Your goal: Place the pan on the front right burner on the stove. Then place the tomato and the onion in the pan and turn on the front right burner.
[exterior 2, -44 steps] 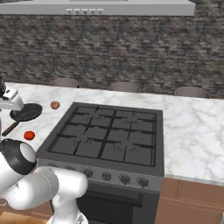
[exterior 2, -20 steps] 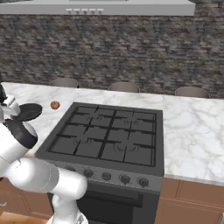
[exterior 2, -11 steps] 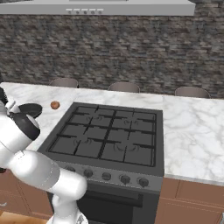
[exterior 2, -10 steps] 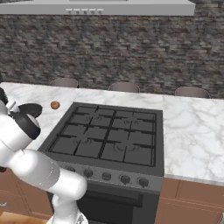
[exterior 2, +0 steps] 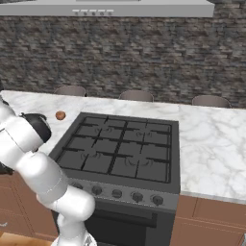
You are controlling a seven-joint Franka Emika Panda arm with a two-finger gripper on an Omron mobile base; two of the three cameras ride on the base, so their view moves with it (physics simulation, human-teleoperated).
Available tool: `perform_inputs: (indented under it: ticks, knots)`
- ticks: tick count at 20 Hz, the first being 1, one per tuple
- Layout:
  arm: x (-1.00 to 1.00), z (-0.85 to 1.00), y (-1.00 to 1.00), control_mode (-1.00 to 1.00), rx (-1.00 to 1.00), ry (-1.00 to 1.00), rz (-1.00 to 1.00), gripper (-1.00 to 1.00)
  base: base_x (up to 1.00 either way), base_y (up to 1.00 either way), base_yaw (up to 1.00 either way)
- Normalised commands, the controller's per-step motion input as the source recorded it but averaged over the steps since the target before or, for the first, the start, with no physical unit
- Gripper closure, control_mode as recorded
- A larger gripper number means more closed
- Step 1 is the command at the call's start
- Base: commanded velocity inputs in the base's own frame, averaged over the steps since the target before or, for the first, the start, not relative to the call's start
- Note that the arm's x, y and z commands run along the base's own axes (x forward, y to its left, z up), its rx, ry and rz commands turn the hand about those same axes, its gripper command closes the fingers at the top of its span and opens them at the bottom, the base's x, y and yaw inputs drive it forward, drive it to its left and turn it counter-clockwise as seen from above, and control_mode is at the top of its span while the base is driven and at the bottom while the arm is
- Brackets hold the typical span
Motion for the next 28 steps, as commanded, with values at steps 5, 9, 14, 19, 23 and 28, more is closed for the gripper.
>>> perform_inputs:
  ticks: [5, 9, 14, 19, 23, 28]
  knots:
    - [0.09, -0.14, 0.31, -1.00, -0.02, 0.05, 0.00, -1.00, 0.00, 0.00, 0.00]
    - [0.07, -0.14, 0.26, -1.00, -0.05, 0.03, 0.00, -1.00, 0.00, 0.00, 0.00]
    - [0.04, -0.14, 0.14, -1.00, -0.07, 0.00, 0.00, -1.00, 0.00, 0.00, 0.00]
    - [0.14, -0.08, 0.15, -1.00, -0.07, 0.00, 0.00, -1.00, 0.00, 0.00, 0.00]
    - [0.21, -0.10, 0.14, -1.00, -0.05, 0.01, 0.00, -1.00, 0.00, 0.00, 0.00]
    - [0.22, -0.14, 0.07, -1.00, -0.02, 0.02, 0.00, -1.00, 0.00, 0.00, 0.00]
